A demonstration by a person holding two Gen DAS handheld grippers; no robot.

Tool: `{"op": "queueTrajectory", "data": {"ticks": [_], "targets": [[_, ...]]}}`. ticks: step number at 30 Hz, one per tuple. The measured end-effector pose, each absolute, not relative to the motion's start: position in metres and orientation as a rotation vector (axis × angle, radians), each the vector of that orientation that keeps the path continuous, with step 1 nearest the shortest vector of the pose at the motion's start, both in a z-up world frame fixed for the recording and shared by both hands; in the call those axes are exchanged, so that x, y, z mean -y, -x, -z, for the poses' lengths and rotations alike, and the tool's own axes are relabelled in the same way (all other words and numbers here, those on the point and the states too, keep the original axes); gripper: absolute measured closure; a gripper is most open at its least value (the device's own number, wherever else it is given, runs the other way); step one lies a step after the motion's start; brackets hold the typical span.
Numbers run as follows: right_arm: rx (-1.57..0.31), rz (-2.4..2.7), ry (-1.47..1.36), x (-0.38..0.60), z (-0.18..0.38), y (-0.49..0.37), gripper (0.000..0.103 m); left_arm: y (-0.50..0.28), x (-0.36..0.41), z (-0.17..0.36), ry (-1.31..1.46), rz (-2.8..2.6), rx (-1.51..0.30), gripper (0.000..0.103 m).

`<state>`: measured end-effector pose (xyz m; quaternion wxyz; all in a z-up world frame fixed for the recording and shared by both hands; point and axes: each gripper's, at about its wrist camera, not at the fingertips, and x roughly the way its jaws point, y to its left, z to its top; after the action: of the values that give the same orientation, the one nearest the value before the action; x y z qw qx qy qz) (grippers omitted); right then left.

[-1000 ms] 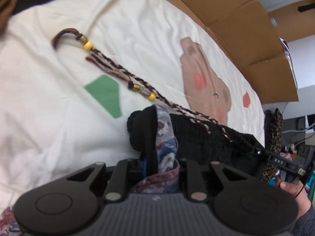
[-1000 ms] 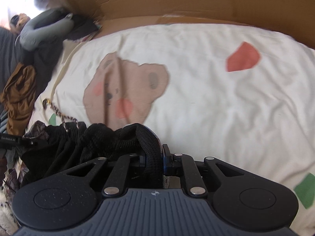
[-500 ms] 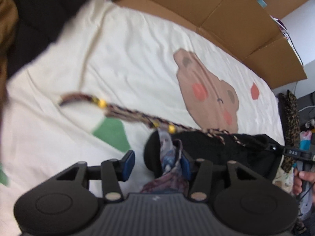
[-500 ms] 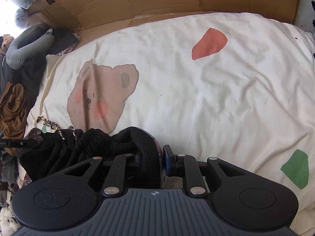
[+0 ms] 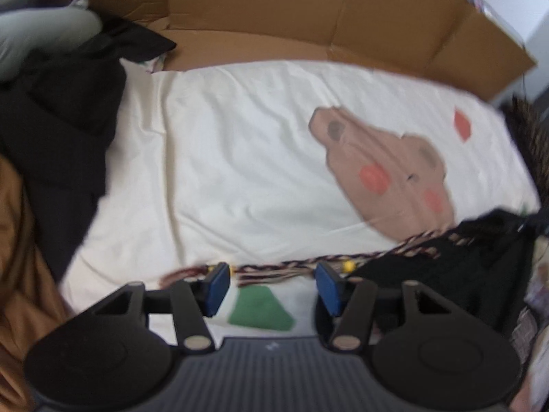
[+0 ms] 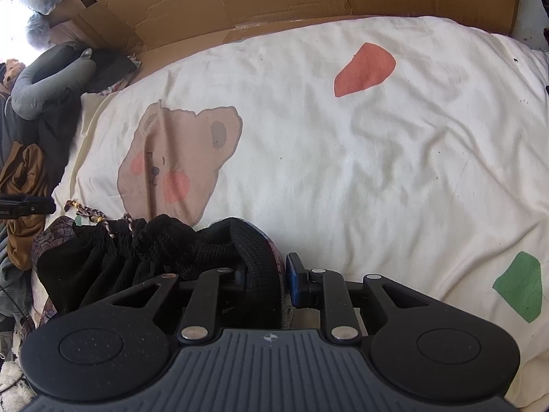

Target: Fold clothes

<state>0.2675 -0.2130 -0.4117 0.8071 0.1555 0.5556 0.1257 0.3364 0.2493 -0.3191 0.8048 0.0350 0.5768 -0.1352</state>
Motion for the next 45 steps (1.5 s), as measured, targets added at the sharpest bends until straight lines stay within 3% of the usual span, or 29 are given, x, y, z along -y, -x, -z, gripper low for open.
{"op": "queueTrajectory", "data": {"ticks": [16,21,24,26,34,38,45], "targets": [[-1.202,-0.265,-0.337,0.213,0.416,-0.268,0.082,-0.335,-0.205,0.354,-0.619,0.529,-1.212,0.045],[-1.204,-0.263,-0.336,0.212,0.416,-0.268,0.082,-0.334,-0.196,0.368,-0.701,0.615,-1.212,0.054],[-1.204,-0.263,-0.337,0.213,0.417,-0.268,0.082,-0.337,-0.197,0.371,-0.695,0.636,-1.210,0.069],[-1.203,-0.264,-0.340,0.214,0.418,-0.267,0.082,-0.339,-0.197,0.370,-0.701,0.628,-1.204,0.100],[-1.192,-0.270,-0.360,0.216,0.414,-0.265,0.080,-0.341,-0.189,0.340,-0.663,0.650,-1.183,0.100],[-1.162,-0.272,-0.387,0.220,0.406,-0.262,0.060,-0.337,-0.182,0.306,-0.593,0.667,-1.157,0.100],[-1.110,-0.267,-0.436,0.231,0.390,-0.258,0.059,-0.317,-0.161,0.236,-0.491,0.743,-1.126,0.100]]}}
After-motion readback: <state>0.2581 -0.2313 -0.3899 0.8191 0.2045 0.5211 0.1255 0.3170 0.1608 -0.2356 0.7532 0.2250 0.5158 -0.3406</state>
